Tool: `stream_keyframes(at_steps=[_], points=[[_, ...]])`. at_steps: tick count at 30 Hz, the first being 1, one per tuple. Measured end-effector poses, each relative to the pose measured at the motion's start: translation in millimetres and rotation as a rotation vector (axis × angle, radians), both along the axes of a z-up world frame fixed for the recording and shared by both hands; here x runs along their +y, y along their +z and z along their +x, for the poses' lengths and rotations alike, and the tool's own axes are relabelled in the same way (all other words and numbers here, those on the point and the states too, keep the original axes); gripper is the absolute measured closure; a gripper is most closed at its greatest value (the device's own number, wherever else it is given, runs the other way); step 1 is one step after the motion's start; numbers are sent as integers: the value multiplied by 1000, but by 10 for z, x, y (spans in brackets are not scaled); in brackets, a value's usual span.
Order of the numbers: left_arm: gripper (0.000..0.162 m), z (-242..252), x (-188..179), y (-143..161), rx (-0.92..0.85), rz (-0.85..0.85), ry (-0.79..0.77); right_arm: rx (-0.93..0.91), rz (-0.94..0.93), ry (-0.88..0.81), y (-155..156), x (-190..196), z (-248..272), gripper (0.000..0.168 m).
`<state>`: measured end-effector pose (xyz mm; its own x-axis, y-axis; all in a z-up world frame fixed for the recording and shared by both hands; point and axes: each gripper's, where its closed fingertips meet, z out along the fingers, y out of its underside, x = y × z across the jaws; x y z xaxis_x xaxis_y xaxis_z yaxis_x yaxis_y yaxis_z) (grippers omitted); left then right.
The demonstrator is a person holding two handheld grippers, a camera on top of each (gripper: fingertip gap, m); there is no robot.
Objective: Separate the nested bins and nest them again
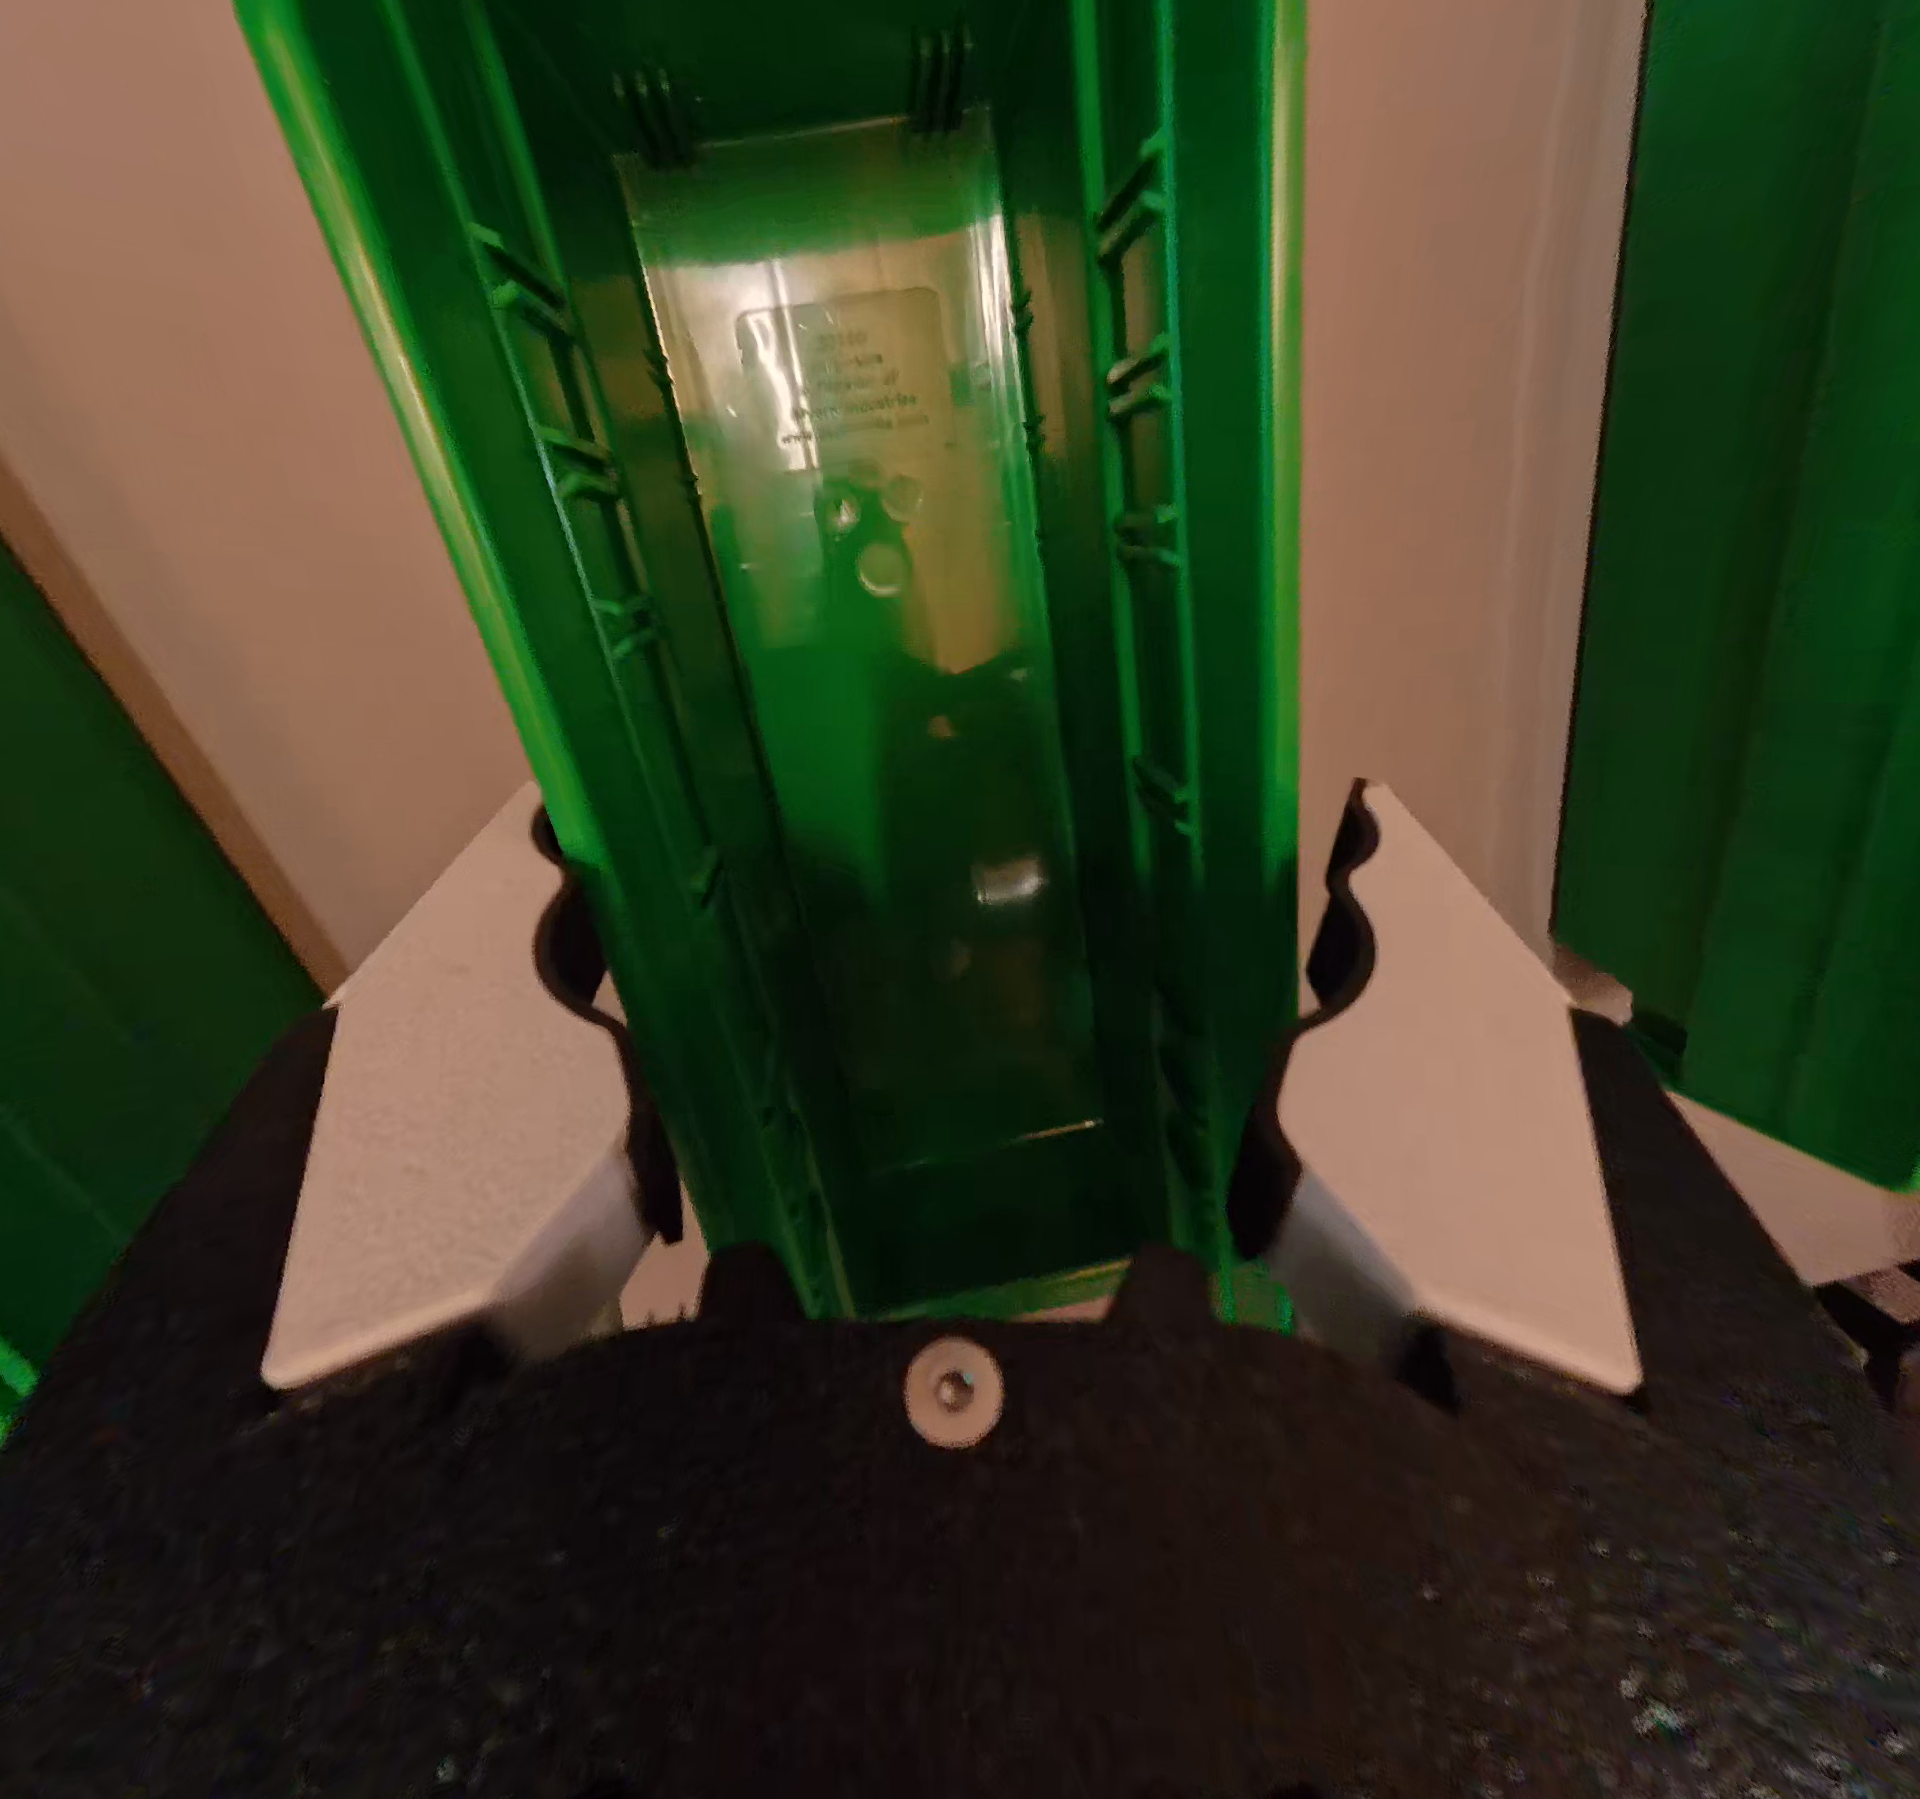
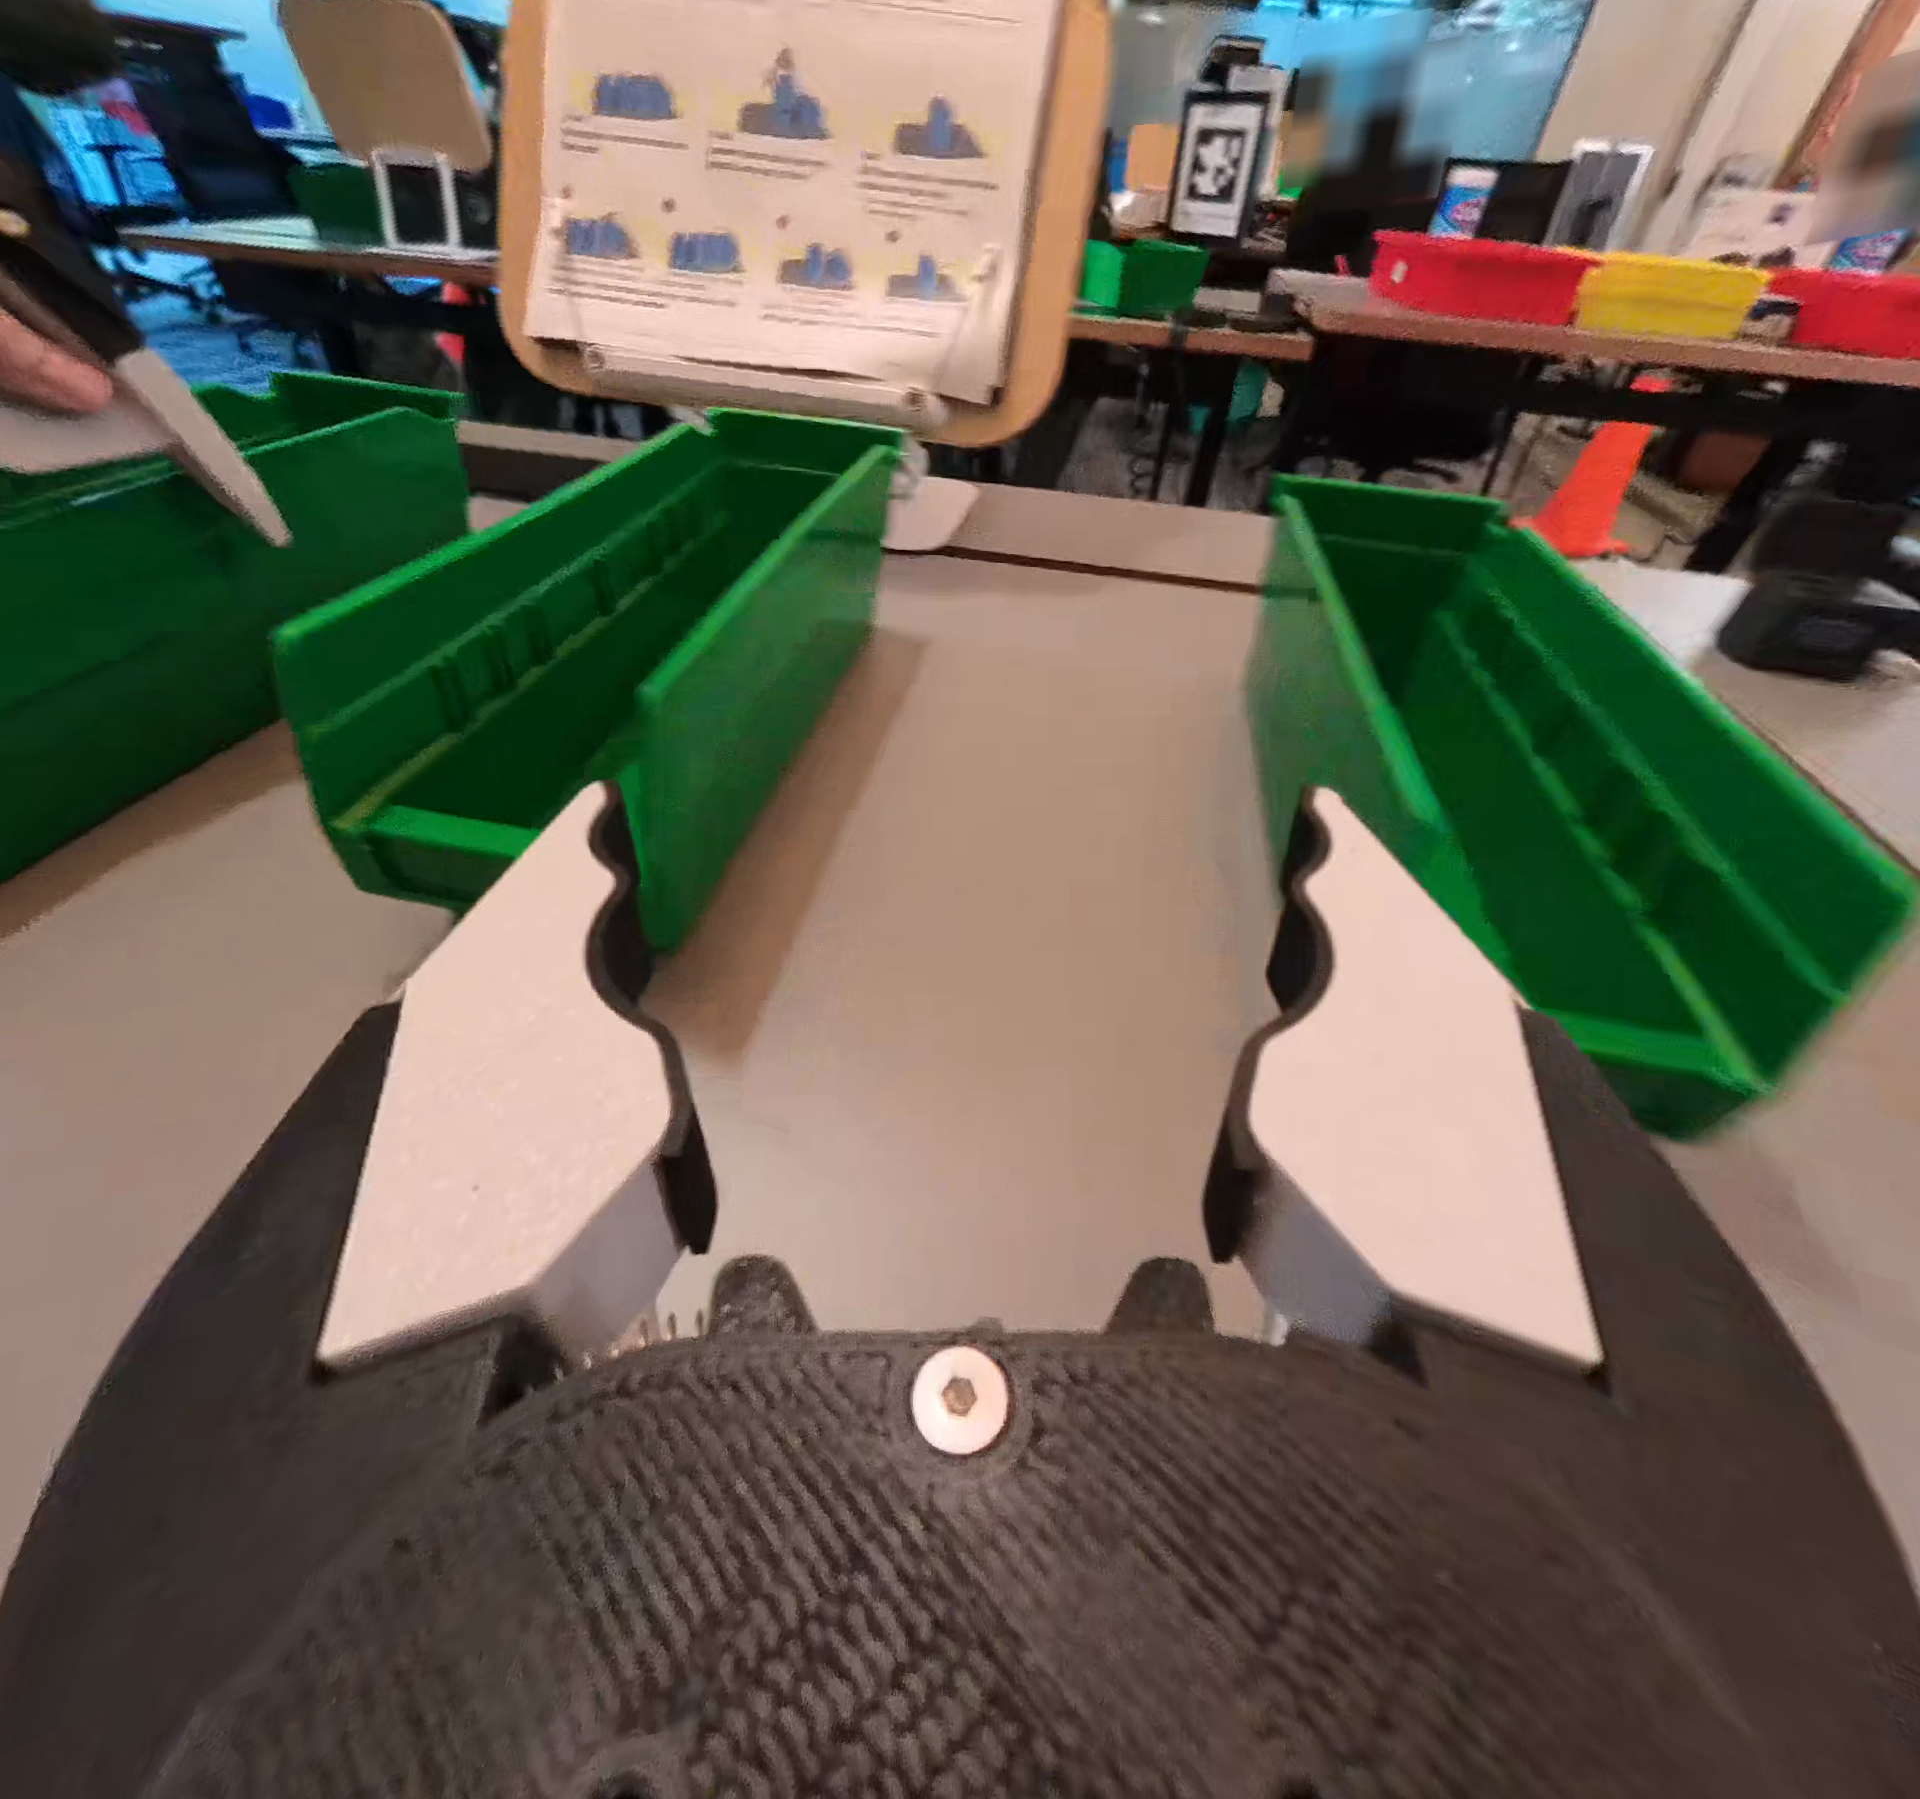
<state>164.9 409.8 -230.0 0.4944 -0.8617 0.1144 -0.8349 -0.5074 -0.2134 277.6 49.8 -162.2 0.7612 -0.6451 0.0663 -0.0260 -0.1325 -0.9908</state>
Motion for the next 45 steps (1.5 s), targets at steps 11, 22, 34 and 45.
stream_keyframes(at_steps=[11,22,34,45], points=[[17,-180,-133,-47,123,60,-5,6,-22,-106,-146,-1194,568,36],[44,-237,-35,-51,278,71,-72,39,84,-132,-16,-1482,711,44],[58,45,-308,369,128,1,-48,6,80,-170,84,-1705,801,48],[56,610,-1123,1461,38,-52,-60,-8,74,-183,135,-1723,801,49]])
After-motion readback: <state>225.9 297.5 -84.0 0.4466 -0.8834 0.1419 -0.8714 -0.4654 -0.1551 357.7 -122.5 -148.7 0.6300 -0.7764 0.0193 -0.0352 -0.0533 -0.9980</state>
